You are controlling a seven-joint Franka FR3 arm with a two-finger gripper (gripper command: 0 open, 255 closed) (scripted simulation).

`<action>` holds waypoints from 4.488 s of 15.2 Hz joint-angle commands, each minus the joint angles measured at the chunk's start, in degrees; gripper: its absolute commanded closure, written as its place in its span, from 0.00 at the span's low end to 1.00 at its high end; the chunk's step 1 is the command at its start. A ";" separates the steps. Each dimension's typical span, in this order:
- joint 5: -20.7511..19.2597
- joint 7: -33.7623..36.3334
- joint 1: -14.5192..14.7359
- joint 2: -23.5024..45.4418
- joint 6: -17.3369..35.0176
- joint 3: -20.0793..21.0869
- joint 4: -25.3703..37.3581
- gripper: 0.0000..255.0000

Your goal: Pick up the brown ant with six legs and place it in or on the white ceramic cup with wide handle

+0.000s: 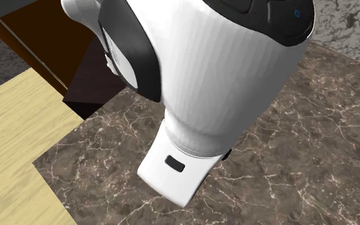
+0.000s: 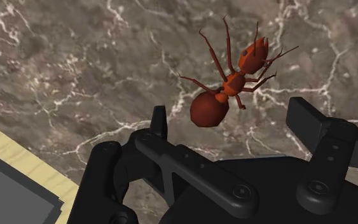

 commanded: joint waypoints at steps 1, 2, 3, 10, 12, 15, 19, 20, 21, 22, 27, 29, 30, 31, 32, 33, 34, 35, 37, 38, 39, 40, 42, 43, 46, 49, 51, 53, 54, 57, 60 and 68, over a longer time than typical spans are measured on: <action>-0.20 0.10 -0.13 0.33 1.33 -0.12 -1.01 0.00; -0.27 0.17 -0.21 0.43 2.04 -0.17 -1.63 0.00; -0.35 0.24 -0.29 0.54 2.74 -0.23 -2.24 0.00; -0.49 0.37 -0.40 0.74 3.83 -0.32 -3.15 0.00; -0.49 0.36 -0.40 0.75 3.82 -0.32 -3.14 0.00; -0.49 0.36 -0.40 0.75 3.82 -0.32 -3.14 1.00; -0.50 0.37 -0.39 0.76 3.84 -0.32 -3.14 1.00; -0.50 0.38 -0.38 0.77 3.83 -0.32 -3.13 1.00; -0.50 0.37 -0.39 0.76 3.84 -0.32 -3.14 1.00; -0.49 0.37 -0.40 0.74 3.83 -0.32 -3.15 1.00; -0.13 -0.24 -0.13 0.38 0.23 -0.13 0.19 1.00; -0.04 -0.47 0.03 0.34 -1.26 -0.07 1.67 1.00; 0.00 -0.59 0.11 0.34 -2.02 -0.05 2.45 1.00; 0.03 -0.69 0.21 0.36 -2.79 -0.03 3.25 1.00; 0.04 -0.80 0.31 0.39 -3.57 0.00 4.08 1.00; 0.05 -0.91 0.42 0.44 -4.36 0.01 4.93 1.00; 0.05 -1.01 0.54 0.51 -5.16 0.03 5.81 1.00; 0.04 -1.12 0.67 0.60 -5.97 0.04 6.72 1.00; -0.01 -1.32 0.95 0.84 -7.63 0.06 8.63 1.00; -0.04 -1.42 1.11 0.99 -8.48 0.07 9.64 1.00; -0.10 -1.52 1.29 1.17 -9.34 0.07 10.68 1.00; -0.16 -1.62 1.47 1.36 -10.21 0.07 11.76 1.00; -0.32 -1.82 1.88 1.83 -12.02 0.06 14.05 1.00; -0.42 -1.92 2.11 2.11 -12.95 0.04 15.26 1.00; -0.81 -2.24 2.92 3.14 -15.88 -0.02 19.24 1.00; -1.36 -2.61 3.96 4.53 -19.08 -0.15 23.87 1.00; -1.70 -2.81 4.56 5.36 -20.73 -0.25 26.37 1.00; -0.58 -0.61 4.46 1.61 -18.79 0.65 20.46 1.00; -0.08 0.44 4.55 0.00 -18.04 1.07 18.00 1.00; 1.26 3.54 5.22 -4.14 -16.32 2.29 11.93 1.00; 2.41 6.65 6.32 -7.43 -15.21 3.51 7.32 1.00; 4.49 15.47 10.67 -13.02 -14.16 7.04 0.01 1.00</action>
